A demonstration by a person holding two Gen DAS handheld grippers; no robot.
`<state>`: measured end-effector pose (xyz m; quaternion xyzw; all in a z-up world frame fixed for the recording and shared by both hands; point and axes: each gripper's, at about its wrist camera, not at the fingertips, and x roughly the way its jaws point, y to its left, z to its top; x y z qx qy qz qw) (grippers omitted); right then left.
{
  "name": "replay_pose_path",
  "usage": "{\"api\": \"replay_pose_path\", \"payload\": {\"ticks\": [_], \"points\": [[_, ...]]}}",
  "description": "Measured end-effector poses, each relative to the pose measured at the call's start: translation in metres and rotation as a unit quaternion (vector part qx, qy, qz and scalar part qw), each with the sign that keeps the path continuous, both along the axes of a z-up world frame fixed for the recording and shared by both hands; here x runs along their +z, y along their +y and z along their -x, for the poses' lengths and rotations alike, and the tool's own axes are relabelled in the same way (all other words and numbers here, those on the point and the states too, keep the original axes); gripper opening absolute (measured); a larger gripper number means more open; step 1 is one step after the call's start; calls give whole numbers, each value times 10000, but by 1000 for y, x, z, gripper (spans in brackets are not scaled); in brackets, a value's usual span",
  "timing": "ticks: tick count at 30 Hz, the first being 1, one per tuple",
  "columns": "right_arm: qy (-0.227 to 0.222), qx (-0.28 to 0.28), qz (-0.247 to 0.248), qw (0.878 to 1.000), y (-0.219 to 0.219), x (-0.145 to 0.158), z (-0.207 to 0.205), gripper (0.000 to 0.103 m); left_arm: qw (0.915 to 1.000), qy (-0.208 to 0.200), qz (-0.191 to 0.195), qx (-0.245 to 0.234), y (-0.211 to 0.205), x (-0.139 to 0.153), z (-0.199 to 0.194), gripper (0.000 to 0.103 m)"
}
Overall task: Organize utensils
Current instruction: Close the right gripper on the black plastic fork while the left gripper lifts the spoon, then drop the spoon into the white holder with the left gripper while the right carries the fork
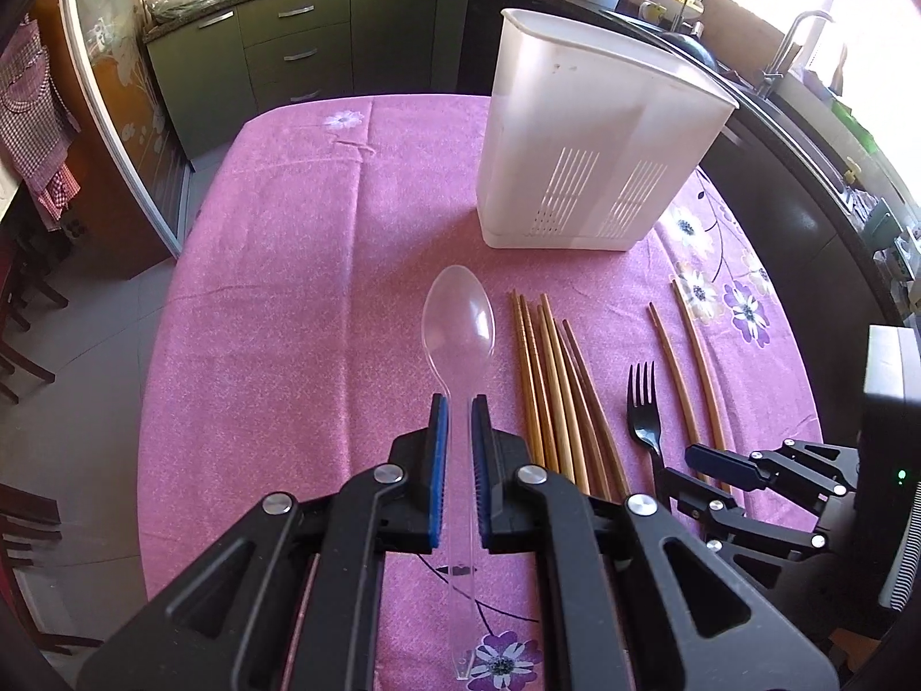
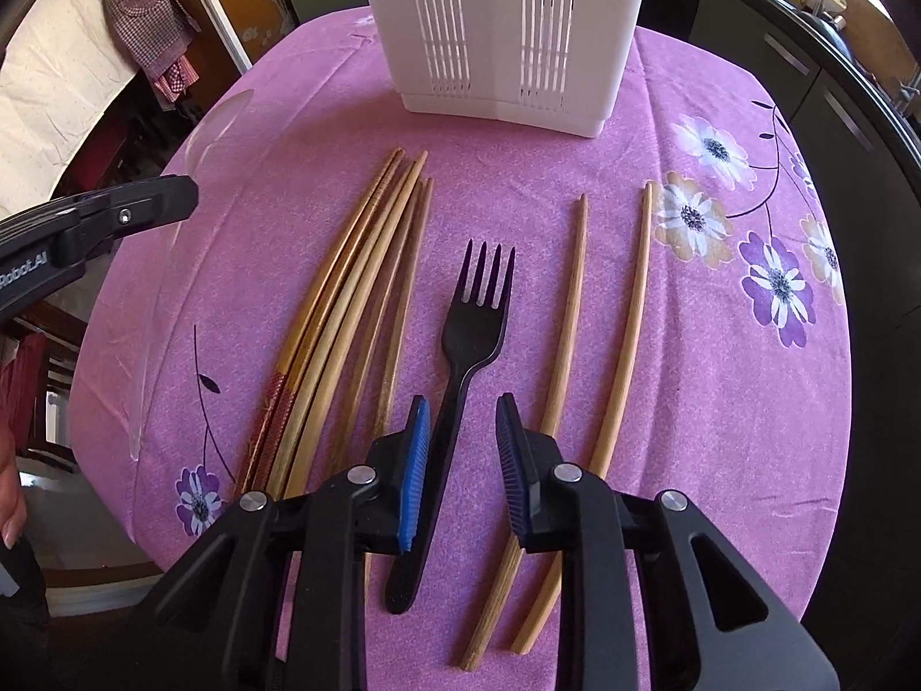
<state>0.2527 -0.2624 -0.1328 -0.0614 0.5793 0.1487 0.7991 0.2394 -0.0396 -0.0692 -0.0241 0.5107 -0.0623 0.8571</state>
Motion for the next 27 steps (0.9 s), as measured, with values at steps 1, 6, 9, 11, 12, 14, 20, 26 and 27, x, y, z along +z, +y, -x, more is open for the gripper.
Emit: {"api": "replay_pose_path", "payload": {"ticks": [1, 6, 9, 11, 12, 14, 20, 26, 27], "points": [[16, -38, -8, 10000, 0, -2, -2, 21, 10000, -6, 12, -1, 1, 0, 0, 8], [38, -158, -82, 9998, 3, -8, -4, 21, 10000, -24, 51, 2, 6, 0, 1, 8], [-74, -189, 12, 9998, 10, -10, -1, 19, 10000, -33, 52, -11, 7, 1, 2, 8], [-193, -214, 100, 9995, 12, -11, 2, 14, 10000, -36, 57, -17, 7, 1, 2, 8], [-249, -214, 119, 9994, 14, -12, 3, 12, 10000, -42, 58, -24, 7, 2, 3, 8], [-280, -229, 86, 9993, 11, -12, 4, 10, 10000, -56, 55, -41, 6, 3, 4, 8], [-394, -268, -150, 9988, 0, -5, 11, 9, 9999, -125, 78, -62, 4, 10, 7, 8], [-1076, -364, -944, 9890, -20, 48, 24, 10, 9989, -370, 269, -111, 5, 37, 8, 8], [-1235, -391, -1041, 9861, -24, 57, 28, 10, 9984, -444, 318, -129, 5, 44, 7, 8]]}}
